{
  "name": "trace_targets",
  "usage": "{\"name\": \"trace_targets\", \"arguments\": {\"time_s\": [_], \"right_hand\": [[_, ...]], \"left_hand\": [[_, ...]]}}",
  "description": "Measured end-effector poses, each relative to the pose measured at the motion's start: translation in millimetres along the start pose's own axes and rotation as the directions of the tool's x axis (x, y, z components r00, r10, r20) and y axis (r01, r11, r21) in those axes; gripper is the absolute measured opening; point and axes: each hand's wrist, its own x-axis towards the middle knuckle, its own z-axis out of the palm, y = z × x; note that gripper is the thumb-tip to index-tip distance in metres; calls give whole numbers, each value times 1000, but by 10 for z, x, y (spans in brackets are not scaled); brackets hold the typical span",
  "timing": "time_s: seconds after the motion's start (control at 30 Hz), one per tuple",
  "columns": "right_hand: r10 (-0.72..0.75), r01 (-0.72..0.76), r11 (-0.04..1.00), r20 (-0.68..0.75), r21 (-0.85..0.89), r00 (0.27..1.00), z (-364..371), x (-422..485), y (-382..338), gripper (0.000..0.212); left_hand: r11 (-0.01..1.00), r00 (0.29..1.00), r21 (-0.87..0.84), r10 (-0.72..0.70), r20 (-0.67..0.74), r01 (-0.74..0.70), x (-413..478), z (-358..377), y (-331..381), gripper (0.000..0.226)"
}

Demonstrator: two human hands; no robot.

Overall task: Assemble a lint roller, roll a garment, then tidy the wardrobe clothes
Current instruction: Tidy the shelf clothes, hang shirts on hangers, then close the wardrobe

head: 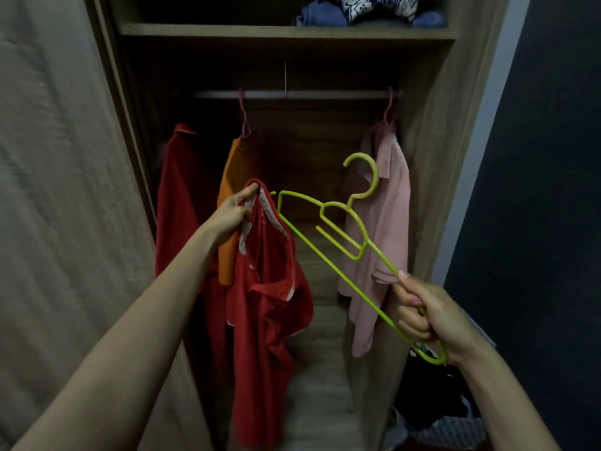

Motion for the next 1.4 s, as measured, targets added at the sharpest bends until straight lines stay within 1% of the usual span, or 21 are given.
{"name": "trace_targets", "arguments": {"time_s": [0.13,0.2,0.33,0.43,0.53,0.63,0.73,0.8,0.83,0.87,0.93,0.97,1.0,1.07,1.13,1.2,1.27,1.3,1.33,1.37,1.4], "right_hand": [[8,-9,1000,22,5,1000,-138,-175,-111,48],[2,-3,1000,52,22,999,-148,-218,-130,51],[22,-23,1000,53,13,998,-45,-174,-119,42],[28,-30,999,65,33,998,37,-40,-83,44],[47,-51,998,80,46,996,82,108,-61,45],[47,-54,997,104,62,993,112,231,-55,45],[36,-48,992,101,119,994,64,292,-49,45],[20,-37,989,116,145,993,-2,287,-46,45],[13,-32,989,128,146,992,-34,276,-49,45],[5,-25,990,143,136,990,-65,263,-52,45],[-18,3,996,170,88,985,-112,255,-72,45],[-30,20,998,178,59,984,-123,260,-92,46],[-45,38,998,185,41,982,-132,271,-115,46],[-72,64,997,194,47,978,-155,297,-163,46],[-107,102,994,183,37,977,-172,330,-229,46],[-143,154,984,112,-93,983,-191,392,-301,49],[-256,236,909,-14,-343,967,-211,466,-399,52],[-353,280,827,-62,-487,934,-237,512,-444,50],[-465,314,720,-94,-619,880,-275,552,-478,43],[-590,335,598,-116,-728,799,-305,581,-494,34],[-720,339,470,-132,-815,682,-326,600,-472,24]], "left_hand": [[999,999,28,44,-14,-44,0,-5,181,77],[995,998,83,56,-18,-55,25,-45,205,76],[974,996,207,87,14,-89,67,-122,232,80],[945,987,289,135,86,-154,13,-67,306,81],[912,963,325,199,180,-250,-113,91,430,79],[878,922,313,287,258,-361,-303,267,564,79],[817,839,307,343,423,-489,-490,428,622,80],[716,778,388,346,525,-581,-563,446,645,76],[665,758,417,368,539,-619,-590,423,676,71],[627,741,420,429,517,-656,-612,386,718,62],[563,670,364,634,386,-742,-601,285,772,42],[515,636,387,699,328,-765,-551,227,765,35],[463,629,468,715,304,-753,-491,175,749,35],[373,675,631,653,342,-681,-353,124,696,51],[359,696,665,629,346,-655,-275,135,679,62],[390,671,638,688,278,-664,-243,169,747,58],[415,637,601,740,214,-683,-249,195,827,49],[422,626,590,757,189,-688,-235,194,836,45],[436,625,584,764,162,-685,-228,192,835,41],[451,630,586,764,135,-673,-214,187,818,38],[465,637,594,763,107,-657,-207,180,802,36]]}}
